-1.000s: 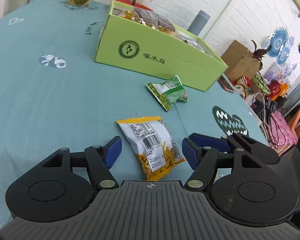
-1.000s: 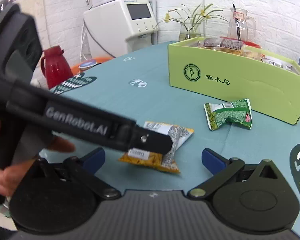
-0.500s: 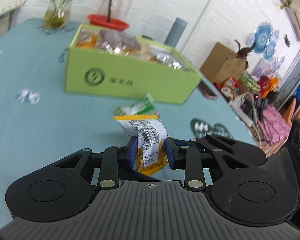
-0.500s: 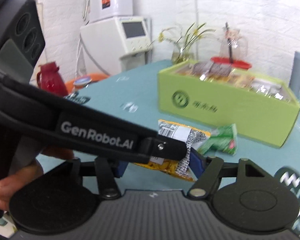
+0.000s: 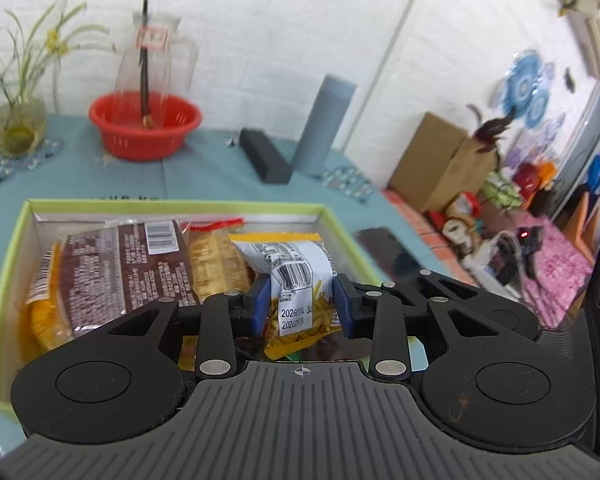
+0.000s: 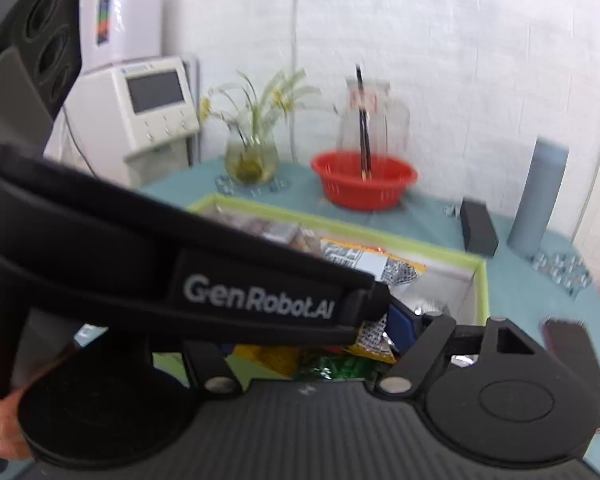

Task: Organize snacks
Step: 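Carry the chip packet into the box and open the left gripper, then grasp the green snack packet with the left gripper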

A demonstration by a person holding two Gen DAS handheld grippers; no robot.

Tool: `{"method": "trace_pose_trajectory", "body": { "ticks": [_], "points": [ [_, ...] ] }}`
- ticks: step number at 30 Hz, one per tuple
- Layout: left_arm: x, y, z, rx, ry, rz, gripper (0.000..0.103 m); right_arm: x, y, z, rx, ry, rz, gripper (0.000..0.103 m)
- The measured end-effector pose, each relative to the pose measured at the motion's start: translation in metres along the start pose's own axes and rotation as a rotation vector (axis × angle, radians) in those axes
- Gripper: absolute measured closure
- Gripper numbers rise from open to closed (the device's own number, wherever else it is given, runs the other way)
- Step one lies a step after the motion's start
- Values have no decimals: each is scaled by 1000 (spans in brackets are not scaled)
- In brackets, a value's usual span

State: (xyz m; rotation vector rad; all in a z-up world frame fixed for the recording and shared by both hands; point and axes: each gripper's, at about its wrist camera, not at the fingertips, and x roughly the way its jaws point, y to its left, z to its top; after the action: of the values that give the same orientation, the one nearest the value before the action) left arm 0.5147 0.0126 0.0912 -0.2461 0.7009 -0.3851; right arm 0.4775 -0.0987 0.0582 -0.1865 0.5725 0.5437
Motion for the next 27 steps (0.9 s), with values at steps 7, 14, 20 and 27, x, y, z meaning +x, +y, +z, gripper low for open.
{"method": "trace_pose_trajectory", "body": {
  "ticks": [7,14,20,27],
  "points": [
    [-8,14,-6,-5,-81,-22,47,-3,-15,-13,52,-59,23,8],
    [-67,-9,-23,72,-187,-22,35,-68,-3,-7,-4,-167,38,8],
    [-98,-16,-71,126,-160,31,29,-103,27,-49,-69,-101,57,8],
    [-76,13,-122,107,41,122,36,-76,51,-109,44,78,178,8]
  ]
}}
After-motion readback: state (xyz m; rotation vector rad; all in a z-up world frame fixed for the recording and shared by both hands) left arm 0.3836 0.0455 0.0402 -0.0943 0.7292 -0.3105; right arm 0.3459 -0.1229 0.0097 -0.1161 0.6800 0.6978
